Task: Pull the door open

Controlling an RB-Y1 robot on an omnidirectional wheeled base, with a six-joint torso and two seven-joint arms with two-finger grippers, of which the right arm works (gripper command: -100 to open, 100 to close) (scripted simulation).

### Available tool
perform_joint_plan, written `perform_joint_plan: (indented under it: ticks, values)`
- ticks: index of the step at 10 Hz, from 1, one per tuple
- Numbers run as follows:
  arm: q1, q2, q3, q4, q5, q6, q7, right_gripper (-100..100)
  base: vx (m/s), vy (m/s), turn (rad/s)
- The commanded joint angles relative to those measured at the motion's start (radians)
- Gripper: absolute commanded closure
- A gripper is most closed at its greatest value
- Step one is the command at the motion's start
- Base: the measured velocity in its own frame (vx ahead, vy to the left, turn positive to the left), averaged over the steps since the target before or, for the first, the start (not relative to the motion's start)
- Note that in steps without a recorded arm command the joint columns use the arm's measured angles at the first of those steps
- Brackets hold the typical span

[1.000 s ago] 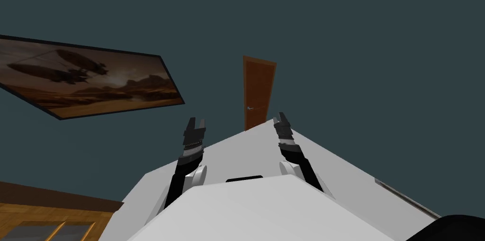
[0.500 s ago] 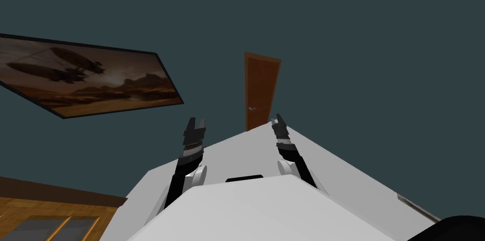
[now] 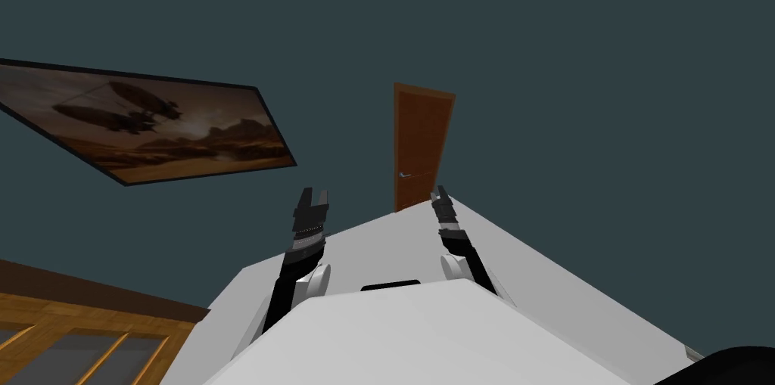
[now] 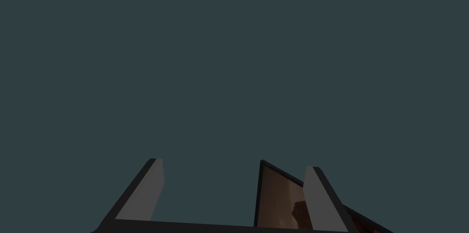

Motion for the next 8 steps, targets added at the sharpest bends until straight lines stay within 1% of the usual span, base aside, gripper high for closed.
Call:
perform_joint_plan:
  ticks: [1,8]
  values:
    - [-0.014,-0.005,0.002,0.041,-0.006,-0.012,0.0,-100,0.082,-0.067,0.111]
    - [-0.095,-0.036,-0.007,0.238,-0.047,-0.064,-0.009,-100,0.086,-0.061,0.102]
